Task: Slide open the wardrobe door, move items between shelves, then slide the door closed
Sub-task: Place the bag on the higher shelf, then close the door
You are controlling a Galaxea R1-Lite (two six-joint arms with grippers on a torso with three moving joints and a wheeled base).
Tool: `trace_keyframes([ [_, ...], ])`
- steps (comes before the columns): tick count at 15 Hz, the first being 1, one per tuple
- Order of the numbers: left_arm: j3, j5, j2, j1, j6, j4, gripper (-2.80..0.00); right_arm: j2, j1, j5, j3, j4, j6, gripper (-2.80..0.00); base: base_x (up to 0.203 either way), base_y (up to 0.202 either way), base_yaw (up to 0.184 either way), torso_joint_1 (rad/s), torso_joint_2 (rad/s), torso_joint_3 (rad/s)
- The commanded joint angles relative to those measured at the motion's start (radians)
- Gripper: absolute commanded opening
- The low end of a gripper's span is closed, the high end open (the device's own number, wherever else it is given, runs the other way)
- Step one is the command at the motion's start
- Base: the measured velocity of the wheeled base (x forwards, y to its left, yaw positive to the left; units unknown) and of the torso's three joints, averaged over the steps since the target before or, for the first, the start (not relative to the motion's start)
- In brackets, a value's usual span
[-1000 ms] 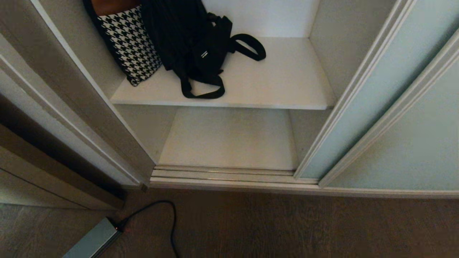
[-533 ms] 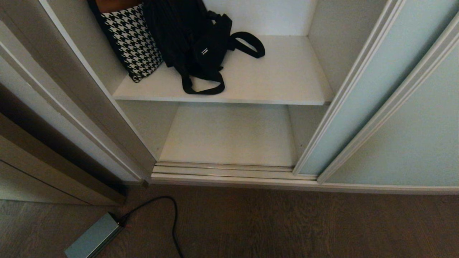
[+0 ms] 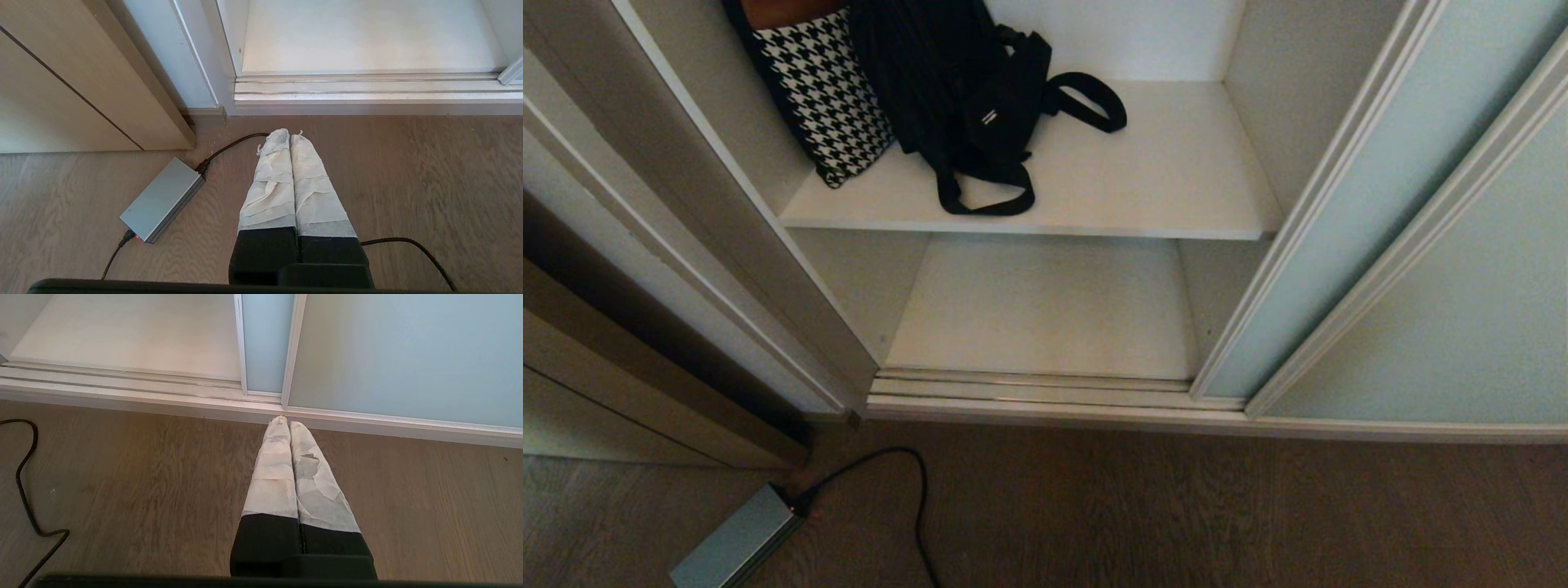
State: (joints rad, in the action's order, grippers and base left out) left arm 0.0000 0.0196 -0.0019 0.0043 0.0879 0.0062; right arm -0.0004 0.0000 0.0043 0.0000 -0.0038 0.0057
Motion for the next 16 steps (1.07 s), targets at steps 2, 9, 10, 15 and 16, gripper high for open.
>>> trace_keyframes([
  [2,0.0,0.0,0.003,0.0,0.0,0.0,-2.8,-0.003,0.0,0.0,0.0,0.0,-0.011,-2.8,0.0,0.0,0.0,0.0,0.0,0.0],
  [9,0.0,-0.001,0.003,0.0,0.0,0.0,-2.8,0.024,0.003,-0.014,-0.319,0.262,0.035,-2.8,0.0,0.0,0.0,0.0,0.0,0.0],
  [10,0.0,-0.001,0.003,0.0,0.0,0.0,-2.8,0.037,0.003,-0.004,-0.457,0.388,0.045,-2.8,0.0,0.0,0.0,0.0,0.0,0.0],
  [15,0.0,0.0,0.003,0.0,0.001,0.0,-2.8,0.304,0.009,0.166,-1.088,0.823,0.14,-2.8,0.0,0.0,0.0,0.0,0.0,0.0],
  [16,0.0,0.0,0.003,0.0,0.0,0.0,-2.8,0.378,0.013,0.201,-1.196,0.853,0.207,-2.8,0.0,0.0,0.0,0.0,0.0,0.0],
])
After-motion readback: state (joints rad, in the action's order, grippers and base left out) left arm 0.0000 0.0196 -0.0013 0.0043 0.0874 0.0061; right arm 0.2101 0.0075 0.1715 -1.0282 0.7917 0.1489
